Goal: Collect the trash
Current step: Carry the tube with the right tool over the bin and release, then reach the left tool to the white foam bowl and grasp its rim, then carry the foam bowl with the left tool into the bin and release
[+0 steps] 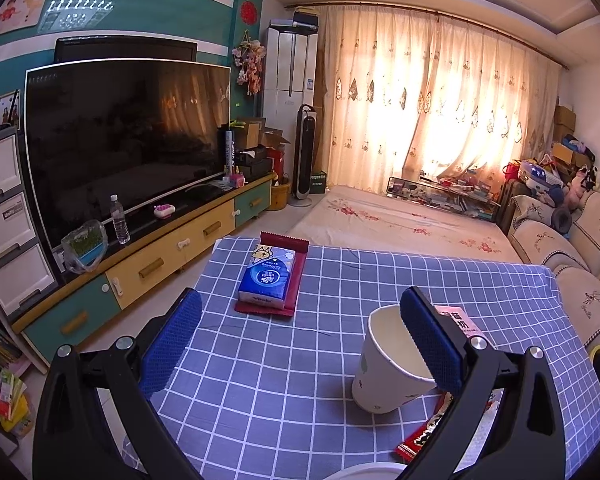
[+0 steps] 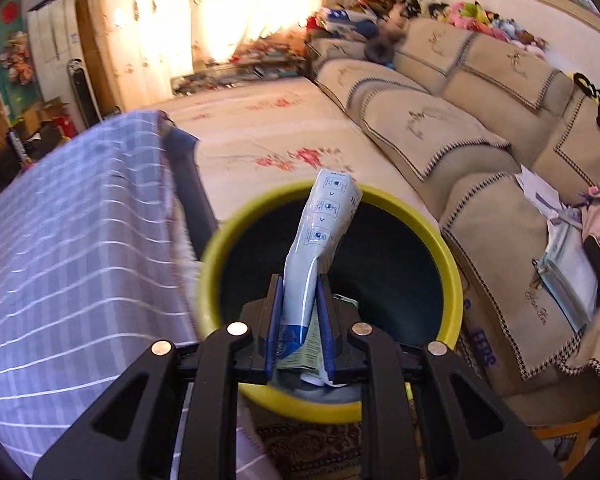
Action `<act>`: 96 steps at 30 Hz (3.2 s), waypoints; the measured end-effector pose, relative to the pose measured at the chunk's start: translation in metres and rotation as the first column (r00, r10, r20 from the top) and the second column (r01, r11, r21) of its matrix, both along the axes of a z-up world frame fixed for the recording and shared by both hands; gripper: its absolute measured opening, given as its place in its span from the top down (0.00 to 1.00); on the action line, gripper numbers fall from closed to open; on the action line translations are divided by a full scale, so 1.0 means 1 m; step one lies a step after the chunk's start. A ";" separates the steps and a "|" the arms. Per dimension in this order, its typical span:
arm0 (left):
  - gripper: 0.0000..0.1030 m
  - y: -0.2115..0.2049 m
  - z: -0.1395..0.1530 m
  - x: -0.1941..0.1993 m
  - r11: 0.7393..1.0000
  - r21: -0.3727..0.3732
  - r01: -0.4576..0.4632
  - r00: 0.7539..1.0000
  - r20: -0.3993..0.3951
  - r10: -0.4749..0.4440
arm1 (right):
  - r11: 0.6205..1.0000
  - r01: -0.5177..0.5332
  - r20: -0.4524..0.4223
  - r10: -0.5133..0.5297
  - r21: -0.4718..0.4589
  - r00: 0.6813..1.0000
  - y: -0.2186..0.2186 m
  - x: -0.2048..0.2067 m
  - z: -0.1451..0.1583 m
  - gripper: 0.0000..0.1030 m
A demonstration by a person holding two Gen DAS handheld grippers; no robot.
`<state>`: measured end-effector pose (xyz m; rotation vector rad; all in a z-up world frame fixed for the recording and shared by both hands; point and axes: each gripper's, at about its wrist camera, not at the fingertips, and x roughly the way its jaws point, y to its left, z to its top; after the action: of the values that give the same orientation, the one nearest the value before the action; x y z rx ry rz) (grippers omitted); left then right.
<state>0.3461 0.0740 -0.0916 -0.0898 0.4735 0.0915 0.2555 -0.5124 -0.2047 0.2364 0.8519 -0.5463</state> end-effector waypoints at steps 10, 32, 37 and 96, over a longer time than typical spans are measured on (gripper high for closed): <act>0.05 -0.003 -0.003 0.004 1.000 0.008 0.004 1.000 -0.016 -0.004 | 0.998 0.055 -0.022 -0.054 0.007 0.998 -0.010 0.009 -0.012 0.64; 0.05 -0.014 -0.004 0.007 0.999 0.047 0.004 0.999 -0.033 -0.003 | 0.926 -0.372 0.271 0.375 -0.066 0.887 0.161 0.100 0.060 0.43; 0.05 -0.024 0.013 -0.010 0.993 -0.026 0.114 0.986 -0.121 -0.116 | 0.924 -0.378 0.289 0.377 -0.056 0.880 0.163 0.095 0.062 0.43; 0.91 -0.442 -0.018 -0.066 0.506 0.010 0.862 0.470 -0.385 -0.794 | 0.956 0.273 0.431 -0.201 -0.111 0.880 -0.033 -0.126 0.087 0.32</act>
<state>0.2803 -0.3681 -0.1096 0.3896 0.8106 -0.8580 0.1291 -0.5454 -0.1180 0.2923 0.3578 -0.7630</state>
